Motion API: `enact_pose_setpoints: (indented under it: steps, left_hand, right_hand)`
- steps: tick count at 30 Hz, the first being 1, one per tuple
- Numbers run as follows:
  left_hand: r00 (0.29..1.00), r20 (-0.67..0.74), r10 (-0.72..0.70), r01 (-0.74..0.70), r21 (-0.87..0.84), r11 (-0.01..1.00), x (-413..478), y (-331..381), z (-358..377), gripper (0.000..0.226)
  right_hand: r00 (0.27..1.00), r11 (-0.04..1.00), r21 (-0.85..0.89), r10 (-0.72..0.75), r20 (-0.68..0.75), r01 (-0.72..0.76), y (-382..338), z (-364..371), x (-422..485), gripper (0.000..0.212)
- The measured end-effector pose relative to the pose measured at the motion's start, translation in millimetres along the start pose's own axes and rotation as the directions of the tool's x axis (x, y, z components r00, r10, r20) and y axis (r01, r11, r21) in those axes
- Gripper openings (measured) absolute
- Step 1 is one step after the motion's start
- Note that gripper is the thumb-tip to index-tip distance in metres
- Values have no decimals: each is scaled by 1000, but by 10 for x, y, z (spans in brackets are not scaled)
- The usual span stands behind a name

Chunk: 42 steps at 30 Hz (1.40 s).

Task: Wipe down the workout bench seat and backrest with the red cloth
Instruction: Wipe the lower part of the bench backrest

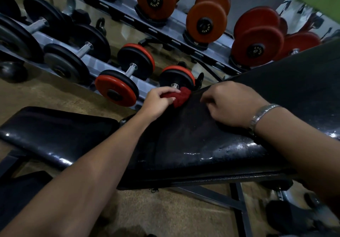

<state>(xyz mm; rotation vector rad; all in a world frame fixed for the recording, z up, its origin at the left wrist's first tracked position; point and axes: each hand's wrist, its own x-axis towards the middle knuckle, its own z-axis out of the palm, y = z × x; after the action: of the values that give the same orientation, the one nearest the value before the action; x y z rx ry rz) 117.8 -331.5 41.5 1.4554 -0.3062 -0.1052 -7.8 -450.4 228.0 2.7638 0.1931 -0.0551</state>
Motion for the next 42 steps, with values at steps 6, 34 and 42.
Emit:
enact_pose_setpoints:
  steps: [6,34,42]
  left_hand:
    - [995,69,75,-82,107,991,48,192,94,36]
    - [979,158,127,-174,338,925,-264,479,-113,26]
    - [973,177,151,-190,232,954,-399,517,37,31]
  right_hand:
    - [999,993,-111,-32,-10,31,62,-48,-31,31]
    - [997,991,-117,67,28,-64,23,-89,-45,26]
    - [998,997,-52,54,19,-53,60,-95,-123,26]
